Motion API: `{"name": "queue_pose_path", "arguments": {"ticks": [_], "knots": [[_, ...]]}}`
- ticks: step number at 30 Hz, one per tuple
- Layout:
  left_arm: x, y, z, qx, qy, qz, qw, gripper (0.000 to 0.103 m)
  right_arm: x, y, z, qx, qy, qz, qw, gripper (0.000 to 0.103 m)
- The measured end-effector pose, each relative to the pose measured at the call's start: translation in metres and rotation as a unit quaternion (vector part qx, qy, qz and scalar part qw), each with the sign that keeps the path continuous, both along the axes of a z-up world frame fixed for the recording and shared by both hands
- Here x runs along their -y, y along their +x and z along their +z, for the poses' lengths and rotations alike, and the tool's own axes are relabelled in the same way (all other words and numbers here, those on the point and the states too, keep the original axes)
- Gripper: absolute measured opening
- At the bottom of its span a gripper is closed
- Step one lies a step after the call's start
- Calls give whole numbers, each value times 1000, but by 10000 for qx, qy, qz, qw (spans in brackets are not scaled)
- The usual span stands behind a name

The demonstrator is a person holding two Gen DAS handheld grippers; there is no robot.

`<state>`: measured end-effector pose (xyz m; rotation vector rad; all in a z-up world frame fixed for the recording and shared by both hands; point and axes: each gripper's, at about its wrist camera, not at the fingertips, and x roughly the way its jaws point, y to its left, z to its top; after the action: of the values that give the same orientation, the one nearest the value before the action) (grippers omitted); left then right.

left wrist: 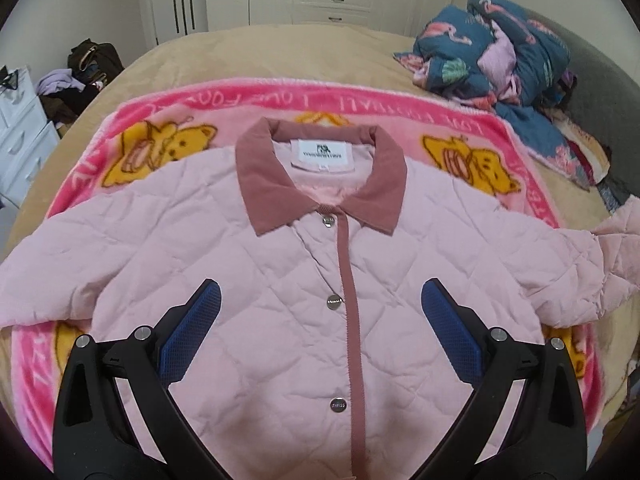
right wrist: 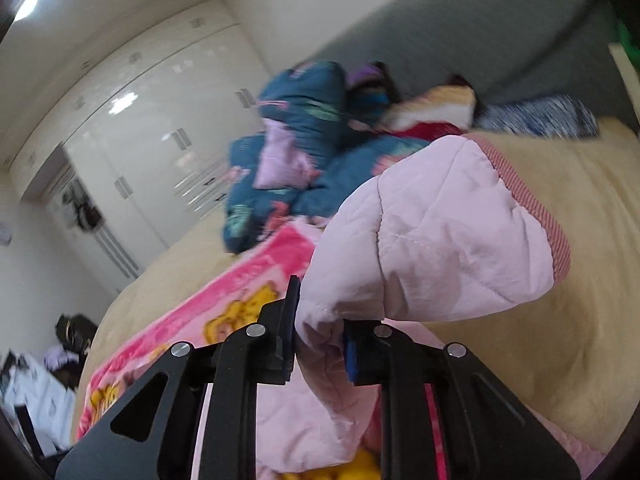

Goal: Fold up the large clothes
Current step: 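Lift the sleeve and fold it across the jacket body, then release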

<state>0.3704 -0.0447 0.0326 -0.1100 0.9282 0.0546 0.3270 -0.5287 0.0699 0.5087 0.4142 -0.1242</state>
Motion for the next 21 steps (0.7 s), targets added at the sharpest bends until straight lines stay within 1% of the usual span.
{"name": "queue_pose_path", "arguments": {"ticks": [3,7,11,14,21], "knots": [[-8,-4,9,64,-66,-55,9999,94,-23,-1,19,152,-185,127,9996,17],[-18,-11,23,189,-211,-167,9995,94,-46,1,37,262,-372,310,9985,17],[-30,-18,34,338,-182,-116,9992,94,-69,3,53,364,-461,502,9970,17],[-40,-23,42,442,-230,-73,9987,94,-87,4,65,427,-620,627,9952,17],[-64,-29,52,570,-352,0,9978,94,-127,15,85,547,-822,966,9904,17]]}}
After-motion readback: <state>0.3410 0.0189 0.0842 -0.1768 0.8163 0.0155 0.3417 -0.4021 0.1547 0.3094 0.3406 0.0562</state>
